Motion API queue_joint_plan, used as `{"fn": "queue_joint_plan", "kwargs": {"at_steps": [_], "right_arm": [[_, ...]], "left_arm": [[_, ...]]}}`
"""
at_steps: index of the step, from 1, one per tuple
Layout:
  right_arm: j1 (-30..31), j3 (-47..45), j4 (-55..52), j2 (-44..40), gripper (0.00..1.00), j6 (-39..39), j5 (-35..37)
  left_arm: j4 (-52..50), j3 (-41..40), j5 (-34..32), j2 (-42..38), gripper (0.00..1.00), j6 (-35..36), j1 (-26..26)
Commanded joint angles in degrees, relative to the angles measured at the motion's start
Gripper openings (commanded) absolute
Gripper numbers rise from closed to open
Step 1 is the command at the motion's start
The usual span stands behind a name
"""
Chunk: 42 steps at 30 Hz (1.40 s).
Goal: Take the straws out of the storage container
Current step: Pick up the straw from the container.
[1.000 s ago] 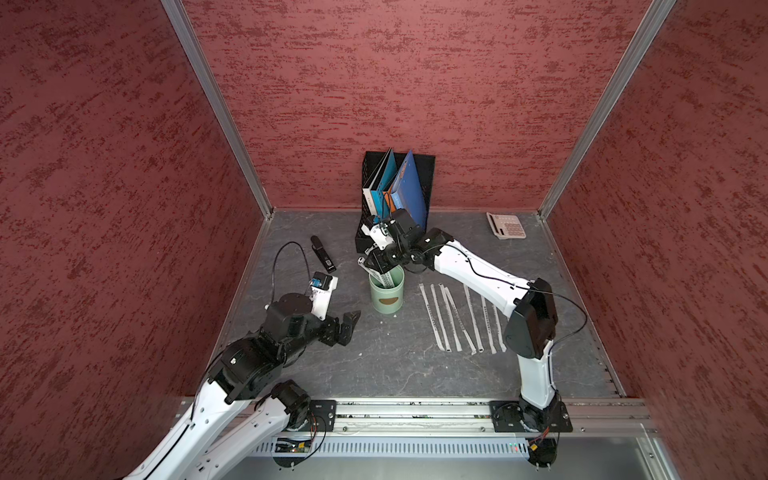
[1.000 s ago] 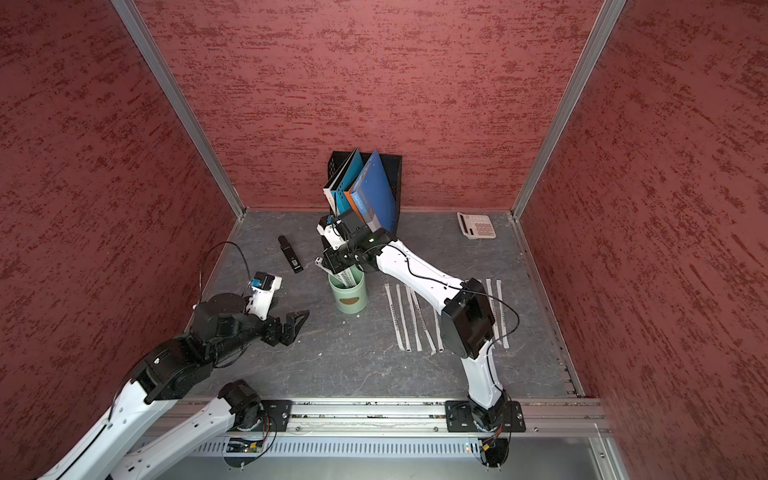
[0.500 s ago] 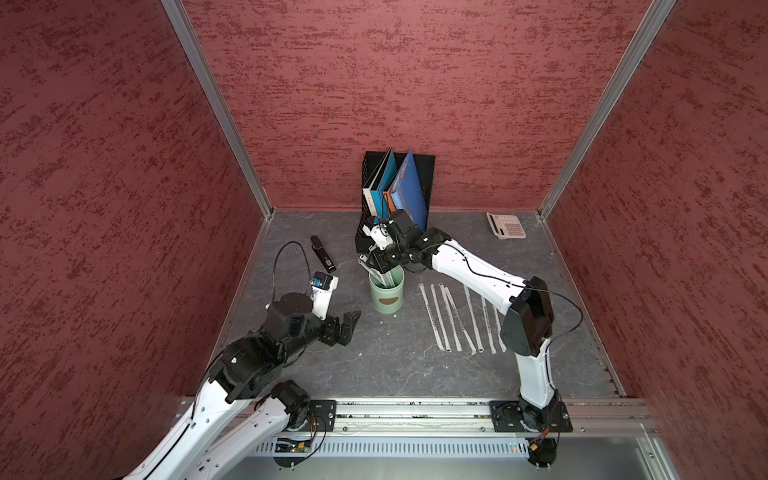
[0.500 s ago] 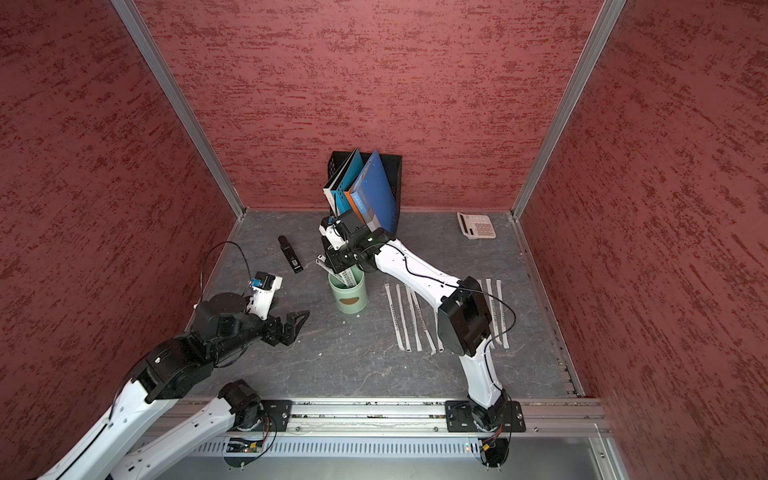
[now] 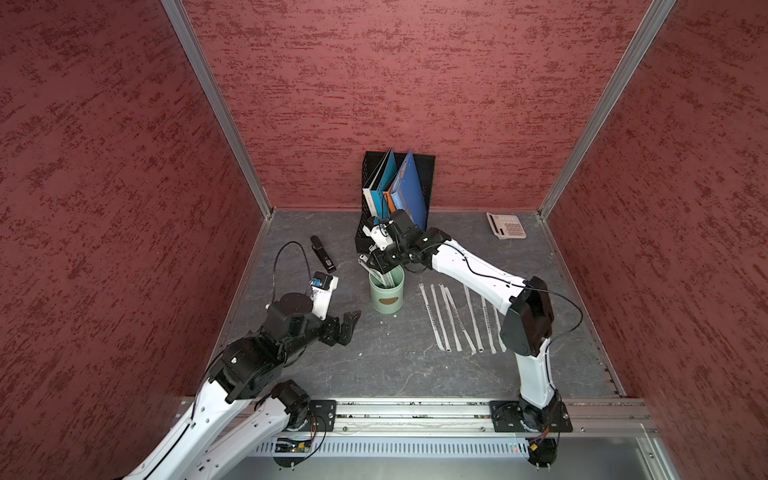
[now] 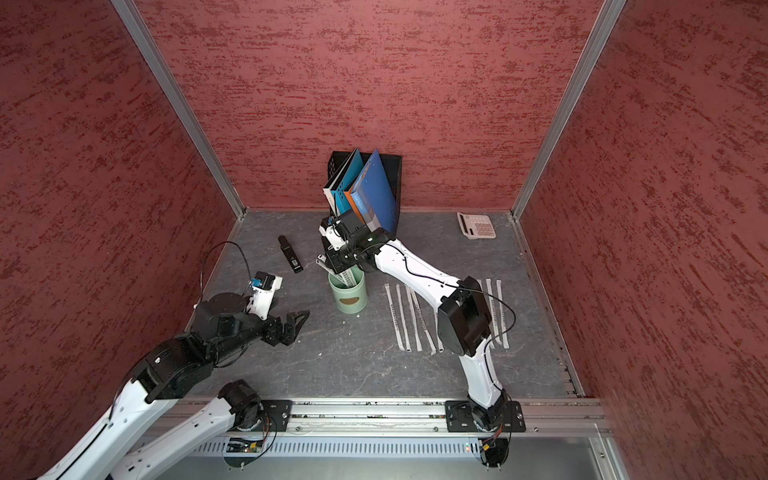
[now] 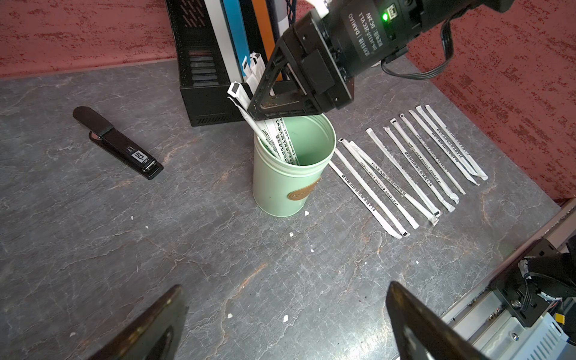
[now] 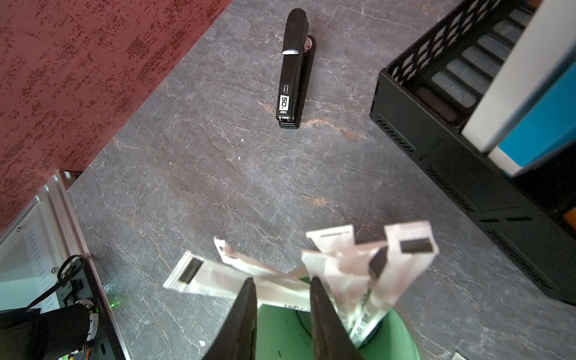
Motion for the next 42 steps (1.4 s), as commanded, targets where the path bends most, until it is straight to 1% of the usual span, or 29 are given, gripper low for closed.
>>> {"fn": "queue_joint_plan", "kwargs": {"at_steps": [1, 13, 14, 18, 23, 34, 42], "right_arm": [[0.16, 1.61, -0.32, 1.24, 0.28, -0.98, -0.88], [0.18, 3.81, -0.09, 3.15, 0.28, -1.63, -1.07], [0.11, 3.91, -0.01, 3.24, 0.27, -1.67, -1.01], [0.18, 4.16, 0.02, 2.7, 0.14, -1.66, -0.68], [0.13, 4.09, -0.29, 0.48, 0.07, -1.85, 0.15], [0.13, 3.94, -0.85, -6.2, 0.06, -2.73, 3.88], [0.14, 2.22, 2.44, -9.96, 0.06, -3.65, 5.52]], "left_arm": [[1.0, 0.07, 0.27, 0.19, 0.99, -0.32, 0.38], [0.92, 0.08, 0.15, 0.19, 0.99, -0.36, 0.32], [0.92, 0.12, 0.17, 0.27, 0.99, -0.33, 0.32], [0.92, 0.12, 0.1, 0.23, 1.0, -0.38, 0.39], [0.92, 0.08, 0.07, 0.19, 0.99, -0.32, 0.43], [0.93, 0.12, 0.31, -0.86, 0.99, -0.37, 0.49], [0.9, 0.16, 0.35, -1.3, 0.99, -0.33, 0.44]]}}
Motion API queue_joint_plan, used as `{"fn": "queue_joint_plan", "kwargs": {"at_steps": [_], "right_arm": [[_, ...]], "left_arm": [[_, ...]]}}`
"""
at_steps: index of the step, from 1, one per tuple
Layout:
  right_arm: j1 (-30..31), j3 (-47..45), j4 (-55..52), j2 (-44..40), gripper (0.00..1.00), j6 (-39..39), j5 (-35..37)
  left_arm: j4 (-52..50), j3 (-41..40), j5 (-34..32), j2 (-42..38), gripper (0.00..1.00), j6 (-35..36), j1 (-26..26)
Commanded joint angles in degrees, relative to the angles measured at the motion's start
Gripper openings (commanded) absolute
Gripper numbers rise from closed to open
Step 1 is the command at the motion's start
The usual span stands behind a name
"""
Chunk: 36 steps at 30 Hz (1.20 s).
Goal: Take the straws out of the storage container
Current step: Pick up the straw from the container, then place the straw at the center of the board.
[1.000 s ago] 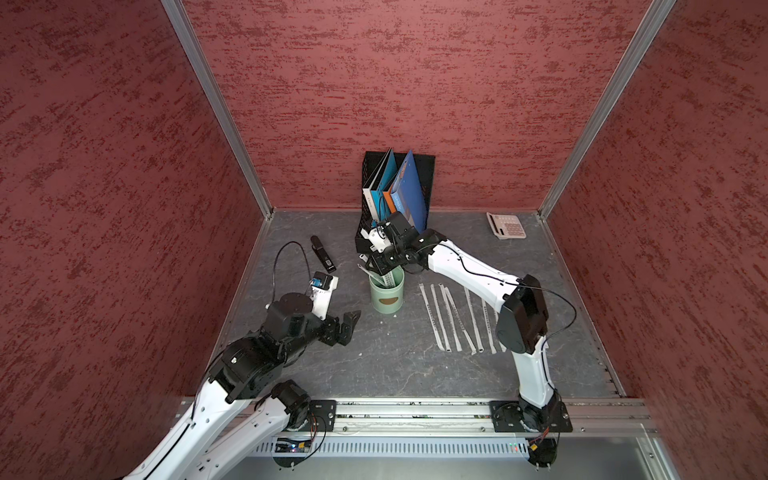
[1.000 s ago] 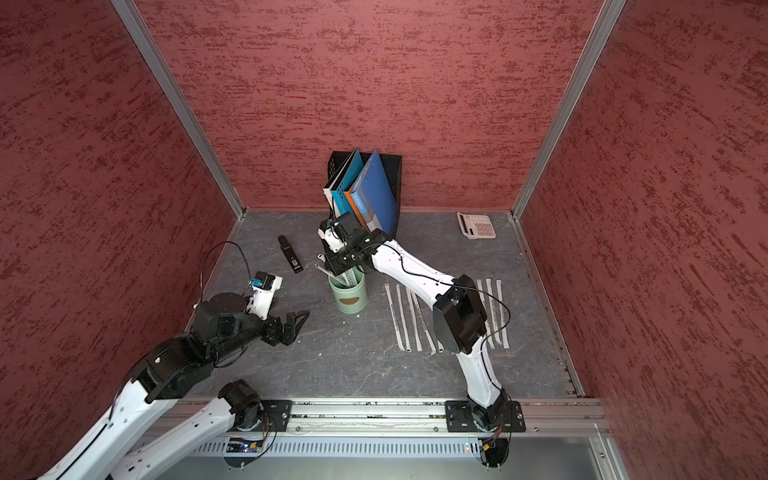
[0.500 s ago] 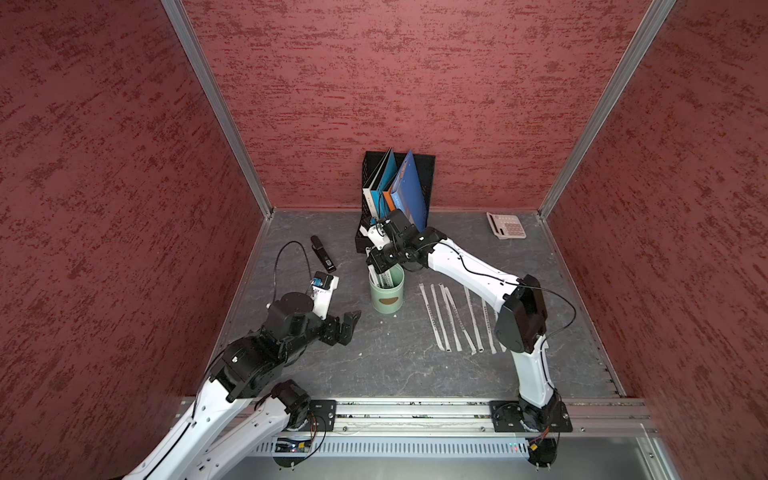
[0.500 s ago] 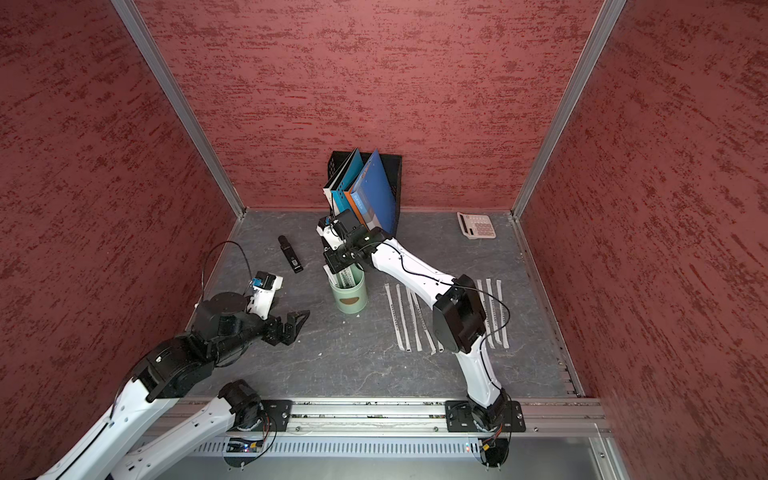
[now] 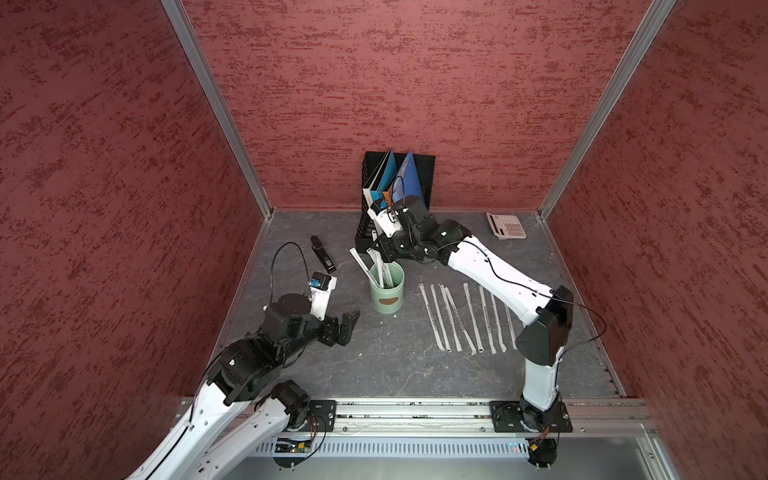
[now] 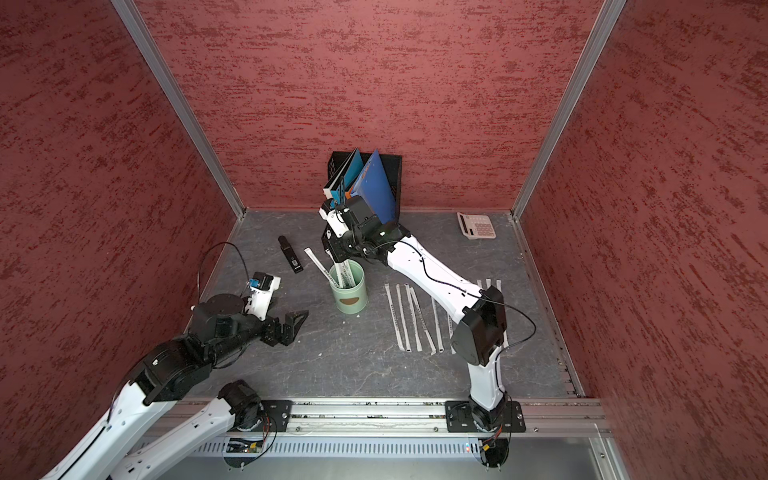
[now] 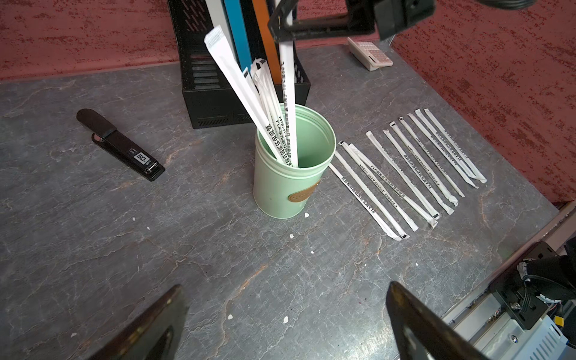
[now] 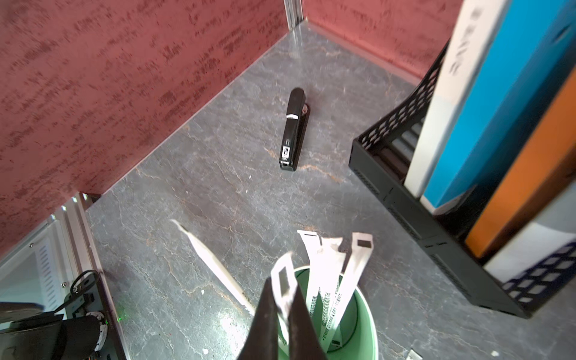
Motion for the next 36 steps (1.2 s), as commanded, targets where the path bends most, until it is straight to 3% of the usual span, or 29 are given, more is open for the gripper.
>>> {"fn": "queue_joint_plan", "kwargs": {"at_steps": [1, 10, 21, 29, 36], "right_arm": [[0.18, -0.66, 3.05, -2.59, 0.06, -1.26, 2.42], [0.19, -1.29, 3.09, -6.03, 0.05, -4.73, 8.51], [0.18, -0.81, 1.06, -17.31, 0.05, -8.2, 17.64], [-1.01, 9.76, -20.31, -15.37, 0.05, -8.54, 31.09], [-11.29, 9.59, -36.71, -7.1, 0.01, -2.58, 34.31]], "left_arm": [[0.93, 0.16, 0.4, -0.67, 1.0, -0.32, 0.18], [0.92, 0.11, 0.37, -0.49, 0.99, -0.32, 0.24], [0.92, 0.08, 0.45, -0.1, 1.0, -0.32, 0.6], [0.74, 0.27, 1.22, -0.01, 0.99, -0.32, 0.93], [0.74, 0.27, 2.52, 0.12, 0.99, -0.15, 0.92]]}}
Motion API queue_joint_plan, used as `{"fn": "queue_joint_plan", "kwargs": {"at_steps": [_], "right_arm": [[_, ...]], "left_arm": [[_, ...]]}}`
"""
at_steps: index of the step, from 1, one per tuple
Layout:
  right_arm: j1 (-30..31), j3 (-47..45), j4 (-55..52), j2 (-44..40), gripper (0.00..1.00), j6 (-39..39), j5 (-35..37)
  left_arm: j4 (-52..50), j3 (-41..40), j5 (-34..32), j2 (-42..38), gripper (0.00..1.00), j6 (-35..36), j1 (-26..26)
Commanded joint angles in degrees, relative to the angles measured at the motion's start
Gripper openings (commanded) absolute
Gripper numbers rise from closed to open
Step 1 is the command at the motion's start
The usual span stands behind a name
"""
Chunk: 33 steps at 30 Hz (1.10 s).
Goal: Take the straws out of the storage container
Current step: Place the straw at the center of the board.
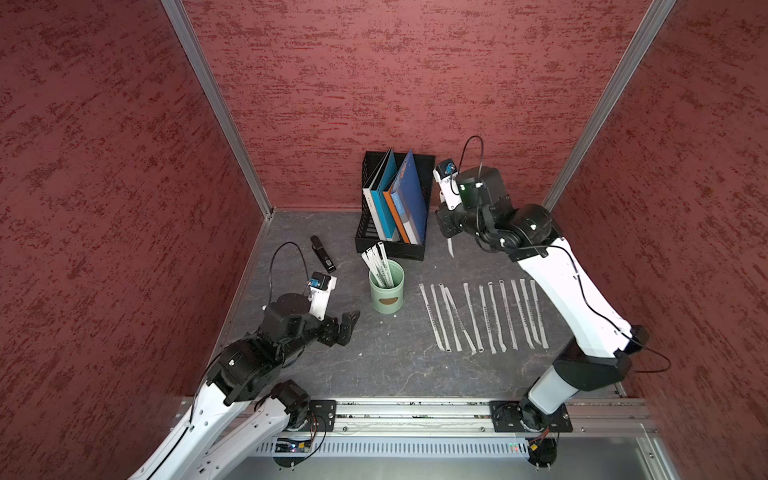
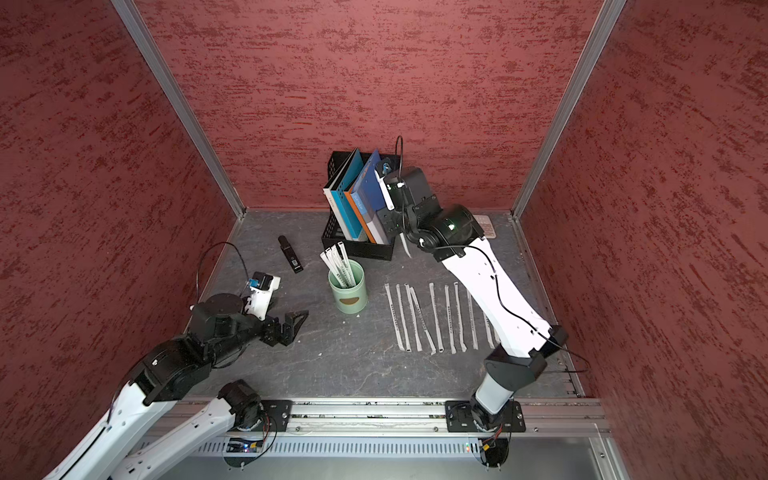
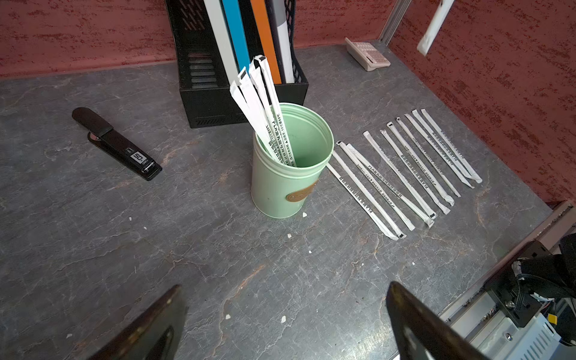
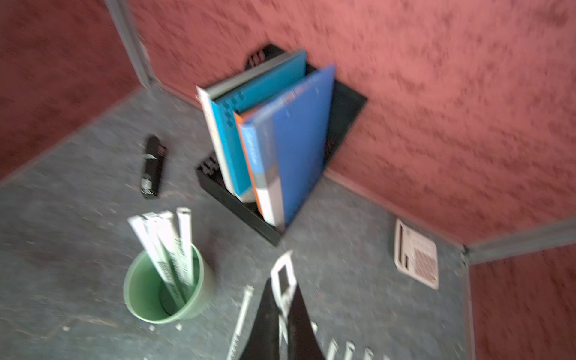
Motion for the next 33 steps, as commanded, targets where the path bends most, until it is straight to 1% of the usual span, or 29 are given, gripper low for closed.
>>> {"fn": "queue_joint_plan", "kwargs": {"at_steps": [1, 6, 9, 12, 14, 18, 23, 28, 33], "right_arm": [[-5.09, -2.65, -12.58, 4.52, 0.01, 2.98, 4.57], [-12.95, -6.62, -14.56, 7.83, 0.0, 3.42, 5.61], [-17.27, -7.91, -15.39, 10.21, 0.0, 3.25, 8.09], [-21.79, -10.91, -13.85, 11.71, 0.0, 3.89, 10.82], [-24.96, -14.07, -11.25, 12.33, 0.0, 3.75, 12.28], [-30.98, -22.96, -1.81, 12.41, 0.0, 0.64, 14.65], [-36.57, -31.36, 8.81, 12.99, 0.0, -3.09, 16.01], [-41.26, -35.15, 13.74, 14.06, 0.0, -4.37, 14.7], [-44.39, -36.32, 14.58, 17.4, 0.0, -4.76, 13.05]], "left_arm": [[0.8, 0.25, 1.2, 0.13, 1.0, -0.15, 0.24], [0.76, 0.25, 1.49, 0.25, 1.0, 0.03, 0.24], [0.68, 0.25, 1.24, 0.41, 0.99, 0.03, 0.33], [0.68, 0.19, 1.09, 0.52, 0.99, 0.0, 0.38], [0.59, 0.19, 1.0, 0.52, 0.99, 0.04, 0.43], [0.65, 0.11, 0.89, 0.54, 0.99, -0.03, 0.41], [0.62, 0.09, 0.62, 0.43, 1.0, 0.02, 0.46], [0.59, 0.11, 0.13, 0.12, 0.99, -0.08, 0.55], [0.67, 0.08, 0.01, -0.27, 0.99, -0.1, 0.54]]}}
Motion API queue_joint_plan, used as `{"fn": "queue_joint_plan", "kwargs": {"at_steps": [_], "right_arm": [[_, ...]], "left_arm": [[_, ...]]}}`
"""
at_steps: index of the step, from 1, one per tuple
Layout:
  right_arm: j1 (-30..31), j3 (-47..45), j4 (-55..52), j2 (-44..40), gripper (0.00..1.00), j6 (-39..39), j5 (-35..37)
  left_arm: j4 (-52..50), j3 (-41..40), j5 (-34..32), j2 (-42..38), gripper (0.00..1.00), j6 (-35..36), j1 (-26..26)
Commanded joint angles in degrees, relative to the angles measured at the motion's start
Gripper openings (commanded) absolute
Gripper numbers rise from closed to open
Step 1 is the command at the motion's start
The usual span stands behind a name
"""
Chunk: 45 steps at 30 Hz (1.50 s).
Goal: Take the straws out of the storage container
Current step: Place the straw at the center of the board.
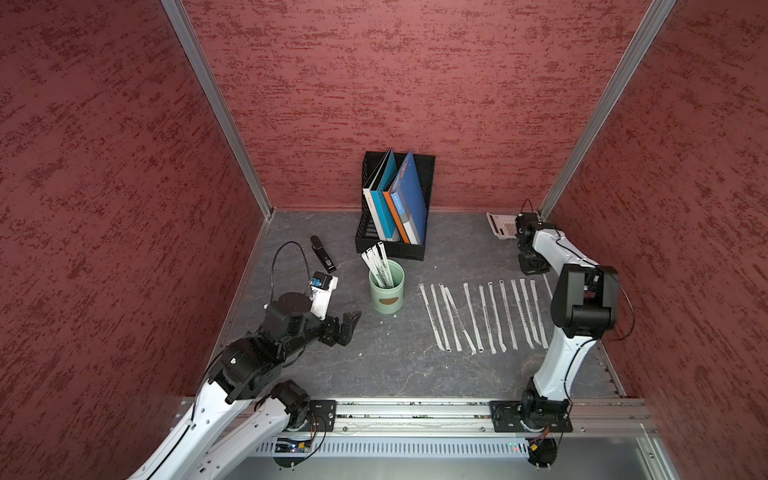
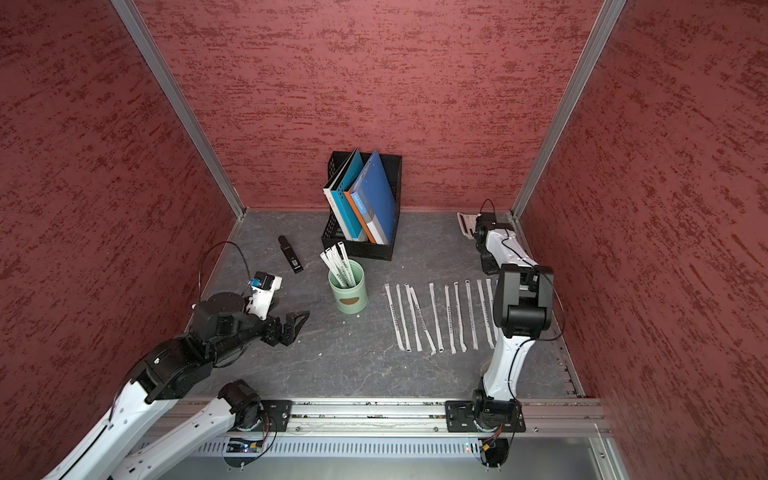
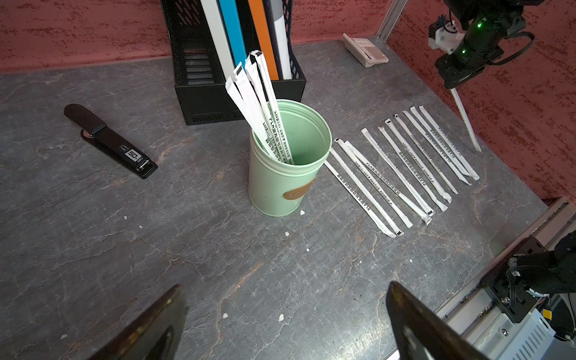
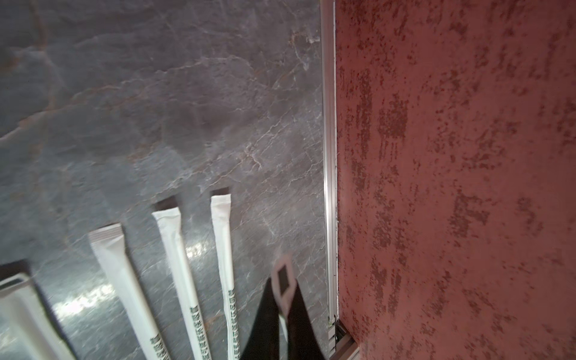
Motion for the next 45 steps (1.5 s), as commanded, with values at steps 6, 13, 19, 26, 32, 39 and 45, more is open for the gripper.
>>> {"fn": "queue_joint_plan", "kwargs": {"at_steps": [6, 13, 19, 26, 32, 39, 45], "right_arm": [[-3.15, -0.7, 3.45, 5.59, 0.0, -0.23, -1.9], [-4.11, -0.97, 3.53, 7.87, 0.0, 0.58, -2.65], [-4.64, -1.29, 3.09, 9.09, 0.0, 1.38, -2.95], [-5.35, -1.29, 2.82, 9.57, 0.09, 2.05, -3.2], [-5.43, -1.07, 2.44, 8.65, 0.19, 2.92, -3.68], [-5.42, 0.22, 0.29, 4.02, 0.23, 5.53, -4.41], [-1.97, -1.25, -0.14, -8.21, 0.29, 7.55, -6.84]], "left_arm": [[0.68, 0.02, -0.68, -0.66, 0.99, -0.1, 0.29], [0.69, 0.04, -0.68, -0.47, 1.0, -0.07, 0.31], [0.76, 0.01, -0.69, -0.54, 1.0, -0.06, 0.27], [0.81, 0.07, -0.68, -0.58, 0.99, -0.06, 0.27], [0.76, 0.08, -0.58, -0.89, 0.99, -0.06, 0.27], [0.87, 0.14, -0.2, -1.39, 0.99, -0.06, 0.27], [0.94, 0.09, 0.14, -1.68, 0.99, -0.06, 0.29]]}}
